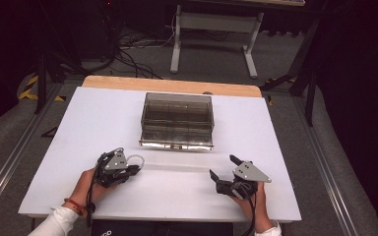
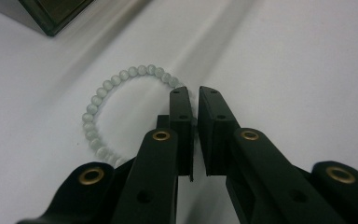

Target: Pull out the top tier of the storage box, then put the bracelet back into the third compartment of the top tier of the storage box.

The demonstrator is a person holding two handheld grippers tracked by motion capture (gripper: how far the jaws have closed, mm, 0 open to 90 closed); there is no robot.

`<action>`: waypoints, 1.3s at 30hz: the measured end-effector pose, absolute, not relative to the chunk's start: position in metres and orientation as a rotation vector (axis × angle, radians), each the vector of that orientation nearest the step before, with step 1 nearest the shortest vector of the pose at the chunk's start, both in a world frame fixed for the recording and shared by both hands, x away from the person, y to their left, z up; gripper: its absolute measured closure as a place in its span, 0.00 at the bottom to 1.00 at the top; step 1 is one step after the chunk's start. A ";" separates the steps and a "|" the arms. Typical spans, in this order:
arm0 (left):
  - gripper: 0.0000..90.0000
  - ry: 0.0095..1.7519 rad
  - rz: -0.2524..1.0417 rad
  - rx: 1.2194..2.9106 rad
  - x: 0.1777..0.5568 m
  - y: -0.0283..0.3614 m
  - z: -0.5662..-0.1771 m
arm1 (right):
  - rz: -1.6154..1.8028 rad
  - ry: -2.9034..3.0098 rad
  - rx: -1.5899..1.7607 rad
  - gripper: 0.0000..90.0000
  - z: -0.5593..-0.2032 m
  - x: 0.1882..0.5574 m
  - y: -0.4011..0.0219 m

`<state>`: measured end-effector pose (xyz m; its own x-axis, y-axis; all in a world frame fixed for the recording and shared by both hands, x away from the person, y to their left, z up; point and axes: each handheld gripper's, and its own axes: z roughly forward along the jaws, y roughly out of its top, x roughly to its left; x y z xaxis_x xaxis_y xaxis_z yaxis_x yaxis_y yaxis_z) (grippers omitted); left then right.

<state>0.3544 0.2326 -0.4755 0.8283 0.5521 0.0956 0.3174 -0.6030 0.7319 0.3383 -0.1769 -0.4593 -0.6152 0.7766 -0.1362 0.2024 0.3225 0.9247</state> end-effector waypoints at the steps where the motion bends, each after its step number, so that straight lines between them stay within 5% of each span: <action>1: 0.94 0.633 0.398 2.255 0.354 0.232 -0.476 | 1.286 2.014 0.853 0.15 -0.459 0.338 -0.177; 20: 0.94 0.558 0.558 2.149 0.331 0.248 -0.455 | 1.301 1.988 0.824 0.15 -0.456 0.337 -0.176; 39: 0.94 0.551 0.557 2.074 0.325 0.256 -0.440 | 1.280 1.972 0.764 0.16 -0.454 0.331 -0.173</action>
<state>0.3251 0.2558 -0.4397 0.8000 0.5731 0.1778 0.1724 -0.5034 0.8467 0.3306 -0.1732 -0.4538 -0.6133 0.7615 -0.2097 0.1186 0.3513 0.9287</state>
